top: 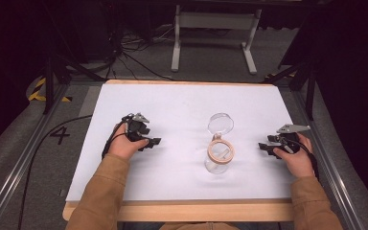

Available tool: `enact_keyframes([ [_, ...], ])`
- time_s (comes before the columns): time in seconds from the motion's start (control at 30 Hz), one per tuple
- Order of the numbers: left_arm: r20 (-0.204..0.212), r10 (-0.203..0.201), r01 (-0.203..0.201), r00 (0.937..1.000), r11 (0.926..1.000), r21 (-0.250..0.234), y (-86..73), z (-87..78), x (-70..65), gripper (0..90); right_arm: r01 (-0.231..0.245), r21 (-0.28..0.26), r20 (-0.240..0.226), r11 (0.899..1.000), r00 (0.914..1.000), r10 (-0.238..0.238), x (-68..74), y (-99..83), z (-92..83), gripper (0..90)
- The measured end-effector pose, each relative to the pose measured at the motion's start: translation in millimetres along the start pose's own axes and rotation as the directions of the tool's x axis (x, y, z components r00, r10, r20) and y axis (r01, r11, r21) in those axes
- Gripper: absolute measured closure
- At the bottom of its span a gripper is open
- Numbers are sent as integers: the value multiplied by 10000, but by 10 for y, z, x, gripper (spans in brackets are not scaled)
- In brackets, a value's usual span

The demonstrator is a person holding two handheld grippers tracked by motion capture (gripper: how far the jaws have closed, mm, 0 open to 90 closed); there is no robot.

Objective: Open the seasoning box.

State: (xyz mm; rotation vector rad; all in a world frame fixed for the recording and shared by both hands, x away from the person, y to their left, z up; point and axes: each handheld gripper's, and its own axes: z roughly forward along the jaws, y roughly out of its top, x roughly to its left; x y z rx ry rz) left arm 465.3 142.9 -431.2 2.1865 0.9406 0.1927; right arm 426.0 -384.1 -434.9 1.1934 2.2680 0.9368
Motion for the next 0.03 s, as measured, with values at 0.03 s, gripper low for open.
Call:
enact_keyframes([
  [0.03,-18,-35,35,10000,10000,-3,5,-7,-5,318,-90,-24,-1,10000,10000,90,2,7,-4,426],
])
